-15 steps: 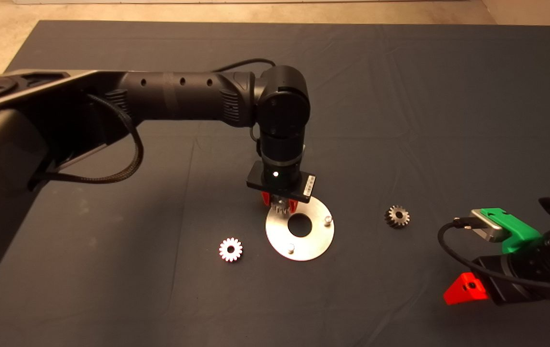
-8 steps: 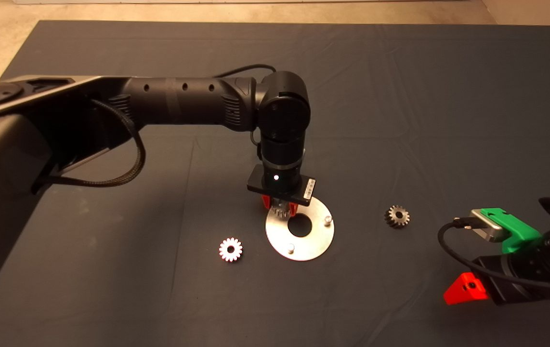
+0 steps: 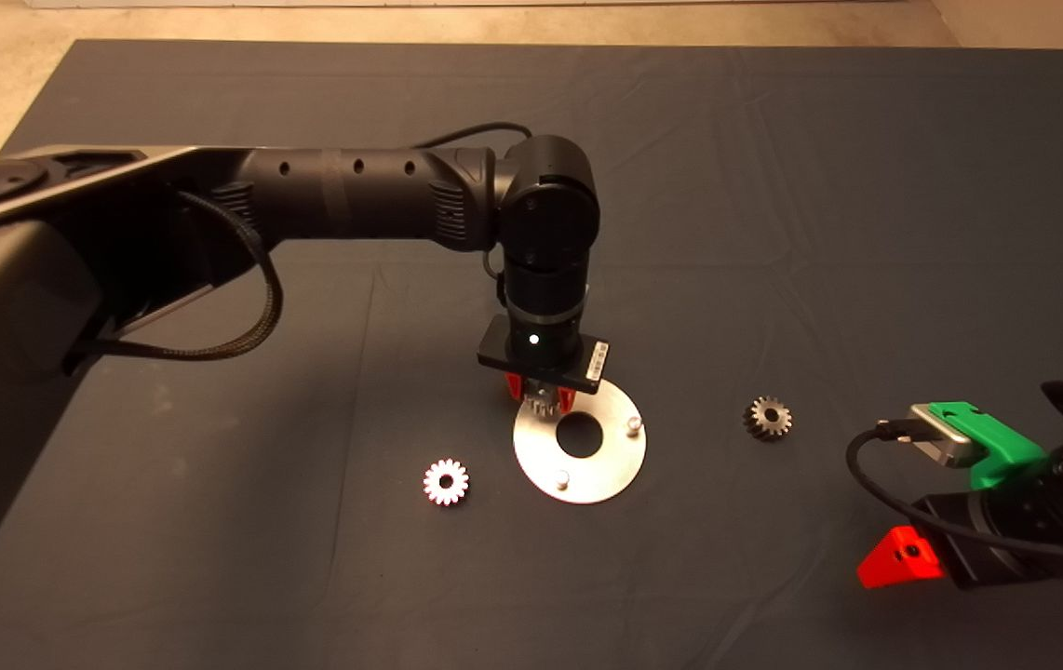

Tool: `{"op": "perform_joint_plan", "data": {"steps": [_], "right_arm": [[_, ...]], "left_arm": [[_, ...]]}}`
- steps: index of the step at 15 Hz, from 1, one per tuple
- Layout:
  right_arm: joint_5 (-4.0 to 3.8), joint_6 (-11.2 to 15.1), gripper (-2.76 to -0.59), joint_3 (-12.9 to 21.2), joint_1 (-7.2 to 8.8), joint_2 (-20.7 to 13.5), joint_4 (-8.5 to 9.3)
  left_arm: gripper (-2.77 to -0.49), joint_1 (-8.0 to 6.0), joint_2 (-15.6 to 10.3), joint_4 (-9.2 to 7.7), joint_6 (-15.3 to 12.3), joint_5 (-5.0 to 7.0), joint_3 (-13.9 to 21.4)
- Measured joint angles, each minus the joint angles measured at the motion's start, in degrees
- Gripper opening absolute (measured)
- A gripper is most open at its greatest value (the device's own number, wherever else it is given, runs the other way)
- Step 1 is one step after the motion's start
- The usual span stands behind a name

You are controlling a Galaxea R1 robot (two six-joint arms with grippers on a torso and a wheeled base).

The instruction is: Install three planetary gears onto the carrier pins

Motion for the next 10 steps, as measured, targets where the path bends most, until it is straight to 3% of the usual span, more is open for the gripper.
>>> {"op": "perform_joint_plan", "data": {"steps": [10], "right_arm": [[0.00, 0.0, -0.63, 0.0, 0.00, 0.0, 0.00]], "left_arm": [[-2.27, -0.05, 0.1, 0.26, 1.1, -0.26, -0.5]]}}
